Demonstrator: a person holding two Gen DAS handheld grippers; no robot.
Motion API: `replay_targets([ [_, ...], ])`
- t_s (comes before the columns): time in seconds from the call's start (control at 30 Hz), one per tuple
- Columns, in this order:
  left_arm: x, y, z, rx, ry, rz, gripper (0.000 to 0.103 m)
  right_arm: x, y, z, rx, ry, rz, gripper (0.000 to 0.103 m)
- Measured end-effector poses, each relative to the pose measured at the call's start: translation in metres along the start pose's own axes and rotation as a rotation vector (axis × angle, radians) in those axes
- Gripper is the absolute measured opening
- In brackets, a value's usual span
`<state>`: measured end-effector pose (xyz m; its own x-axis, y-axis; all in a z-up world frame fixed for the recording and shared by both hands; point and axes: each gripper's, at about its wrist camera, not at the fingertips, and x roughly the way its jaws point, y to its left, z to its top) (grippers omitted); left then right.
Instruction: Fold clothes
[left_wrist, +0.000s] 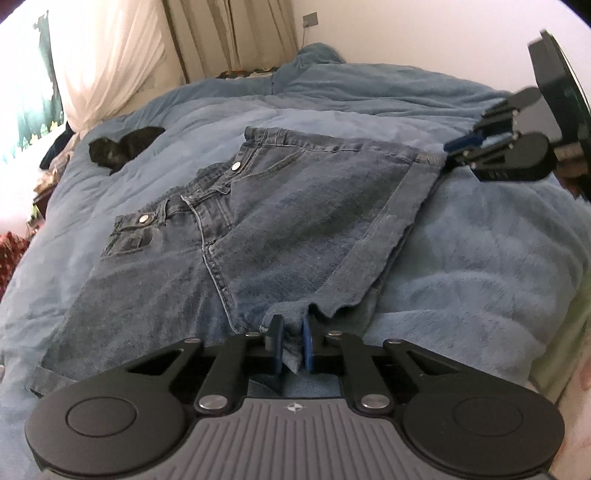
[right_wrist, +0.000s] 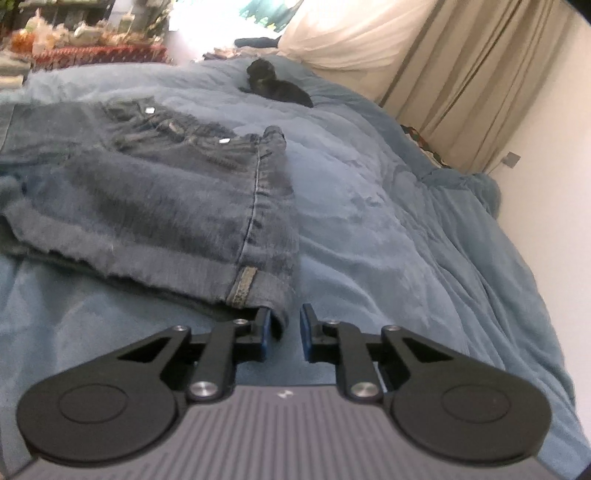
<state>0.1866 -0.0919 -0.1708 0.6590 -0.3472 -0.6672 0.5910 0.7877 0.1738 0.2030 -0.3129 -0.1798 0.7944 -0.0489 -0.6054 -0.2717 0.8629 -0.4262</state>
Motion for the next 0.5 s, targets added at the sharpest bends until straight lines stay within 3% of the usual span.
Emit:
replay_targets([
  [0.07,0.003,-0.005,0.000,0.031,-0.004,0.009,0.016,0.004,0.002,0.003,-0.012,-0.001,0.007,0.017],
  [0.1,0.005,-0.007,0.000,0.049,-0.005,0.013,0.015,0.006,0.002,0.004,-0.018,0.003,0.012,0.005],
  [0.17,0.008,-0.009,0.000,0.066,-0.004,0.010,0.006,0.009,0.002,0.006,-0.026,0.021,0.007,0.004],
  [0.4,-0.006,0.008,0.008,-0.115,0.030,-0.072,0.003,-0.009,-0.022,-0.001,0.107,0.016,0.046,0.001],
  [0.5,-0.014,0.003,0.006,-0.116,0.034,-0.072,0.003,-0.011,-0.034,-0.009,0.169,0.029,0.058,0.000],
])
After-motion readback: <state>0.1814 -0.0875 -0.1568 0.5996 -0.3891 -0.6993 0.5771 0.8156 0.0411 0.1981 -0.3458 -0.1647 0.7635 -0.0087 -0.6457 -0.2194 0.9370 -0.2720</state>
